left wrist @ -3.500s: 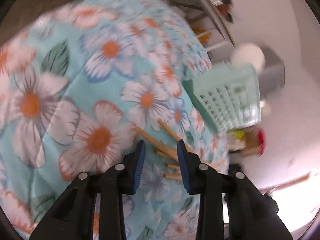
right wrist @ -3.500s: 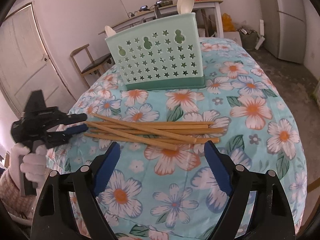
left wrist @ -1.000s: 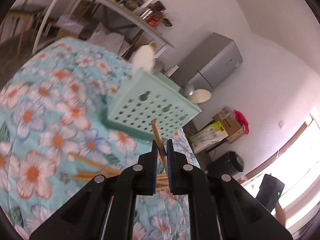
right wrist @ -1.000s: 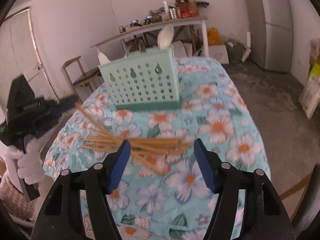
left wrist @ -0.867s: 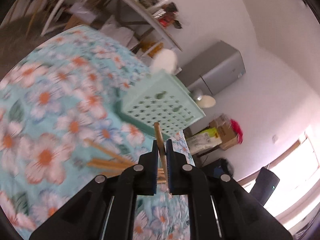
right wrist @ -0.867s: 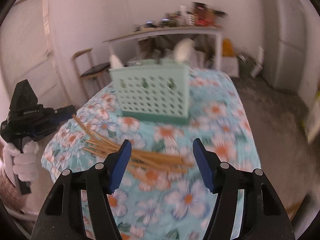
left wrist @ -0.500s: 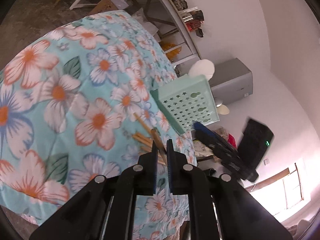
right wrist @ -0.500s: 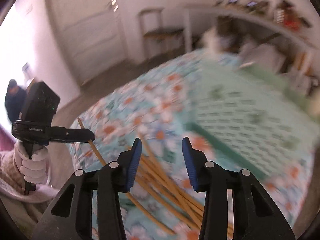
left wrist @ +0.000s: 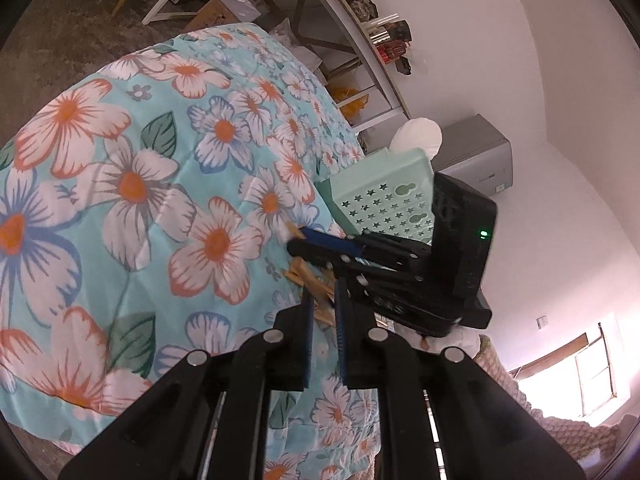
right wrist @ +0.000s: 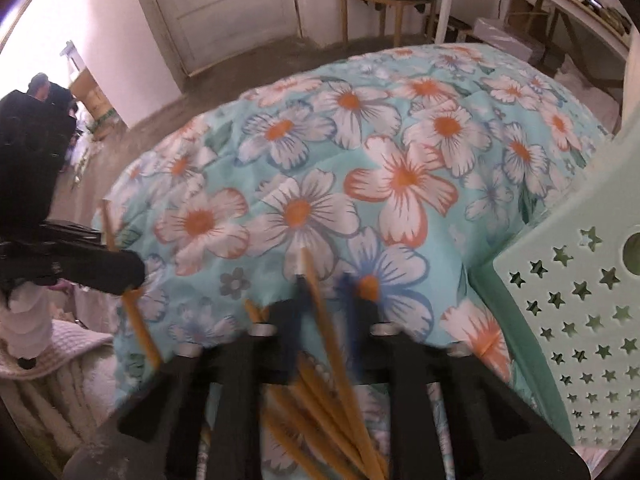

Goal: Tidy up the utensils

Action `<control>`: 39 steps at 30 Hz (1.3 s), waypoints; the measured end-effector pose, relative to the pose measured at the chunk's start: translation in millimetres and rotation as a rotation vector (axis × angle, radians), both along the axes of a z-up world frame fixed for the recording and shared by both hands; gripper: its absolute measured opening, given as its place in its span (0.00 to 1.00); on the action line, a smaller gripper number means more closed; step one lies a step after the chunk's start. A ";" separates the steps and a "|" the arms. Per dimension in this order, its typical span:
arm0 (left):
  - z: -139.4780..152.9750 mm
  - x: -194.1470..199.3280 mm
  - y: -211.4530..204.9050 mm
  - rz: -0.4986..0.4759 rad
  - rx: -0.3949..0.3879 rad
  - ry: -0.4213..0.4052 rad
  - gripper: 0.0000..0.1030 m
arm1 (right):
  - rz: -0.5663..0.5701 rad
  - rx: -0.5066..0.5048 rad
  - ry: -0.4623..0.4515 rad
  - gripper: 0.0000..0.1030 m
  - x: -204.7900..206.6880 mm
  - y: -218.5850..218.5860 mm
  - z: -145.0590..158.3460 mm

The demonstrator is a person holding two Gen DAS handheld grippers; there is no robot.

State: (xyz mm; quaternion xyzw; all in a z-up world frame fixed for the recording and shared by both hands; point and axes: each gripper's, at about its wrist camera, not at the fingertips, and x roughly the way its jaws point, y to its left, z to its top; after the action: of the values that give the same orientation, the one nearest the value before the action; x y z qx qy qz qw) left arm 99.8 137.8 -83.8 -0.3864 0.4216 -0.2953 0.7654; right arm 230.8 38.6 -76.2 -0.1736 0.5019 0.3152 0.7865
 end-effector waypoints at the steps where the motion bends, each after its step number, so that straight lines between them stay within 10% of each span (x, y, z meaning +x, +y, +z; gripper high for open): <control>1: 1.2 -0.8 -0.5 0.001 0.003 -0.006 0.09 | -0.004 0.001 -0.012 0.04 0.1 -0.2 1.5; 14: 51.4 -10.0 -26.0 -0.023 0.107 -0.185 0.08 | -0.326 0.186 -0.424 0.04 -70.7 -103.1 136.4; 26: 137.7 -15.4 -60.7 -0.062 0.229 -0.456 0.06 | -0.661 0.408 -0.630 0.04 -165.4 -185.3 158.6; 39: 266.9 12.9 -108.1 0.016 0.326 -0.870 0.06 | -0.674 0.520 -0.684 0.04 -194.1 -213.2 164.7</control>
State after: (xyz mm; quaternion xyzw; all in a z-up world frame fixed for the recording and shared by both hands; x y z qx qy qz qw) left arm 112.6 29.7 183.1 -0.1046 0.0994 -0.3539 0.9241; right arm 36.7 -174.6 88.4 0.1045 0.1508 0.0850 0.9794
